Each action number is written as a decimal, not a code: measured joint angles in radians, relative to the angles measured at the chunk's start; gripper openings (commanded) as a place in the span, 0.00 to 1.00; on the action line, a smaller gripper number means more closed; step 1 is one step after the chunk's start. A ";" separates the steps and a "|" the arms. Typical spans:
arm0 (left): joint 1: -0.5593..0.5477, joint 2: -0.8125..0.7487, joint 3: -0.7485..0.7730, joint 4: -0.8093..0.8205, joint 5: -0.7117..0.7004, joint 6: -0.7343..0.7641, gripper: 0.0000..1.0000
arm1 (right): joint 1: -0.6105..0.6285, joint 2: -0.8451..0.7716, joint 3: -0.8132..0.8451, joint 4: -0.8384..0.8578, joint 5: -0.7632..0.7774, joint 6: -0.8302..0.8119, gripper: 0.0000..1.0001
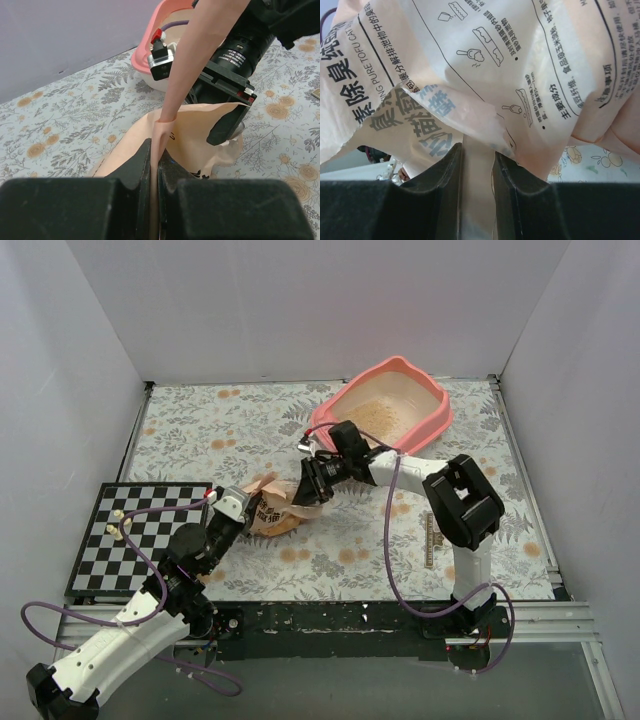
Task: Fill the litter box with clean litter
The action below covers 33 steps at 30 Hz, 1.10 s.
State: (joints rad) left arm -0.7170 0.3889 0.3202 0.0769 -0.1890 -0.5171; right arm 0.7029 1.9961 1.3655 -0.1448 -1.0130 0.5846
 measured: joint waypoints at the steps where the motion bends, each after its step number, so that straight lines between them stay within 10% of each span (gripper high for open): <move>1: 0.000 0.000 0.000 -0.001 0.003 0.000 0.00 | -0.003 -0.018 -0.060 0.106 -0.004 0.040 0.01; 16: 0.000 -0.002 0.000 0.002 0.005 0.005 0.00 | -0.080 -0.073 -0.490 1.089 -0.053 0.563 0.01; 33: 0.000 -0.003 0.000 0.008 -0.001 0.008 0.00 | -0.167 -0.261 -0.614 1.050 -0.101 0.525 0.01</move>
State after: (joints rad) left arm -0.7170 0.3859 0.3202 0.0849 -0.1902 -0.5087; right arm 0.5354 1.7355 0.7513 0.9051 -1.1145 1.1095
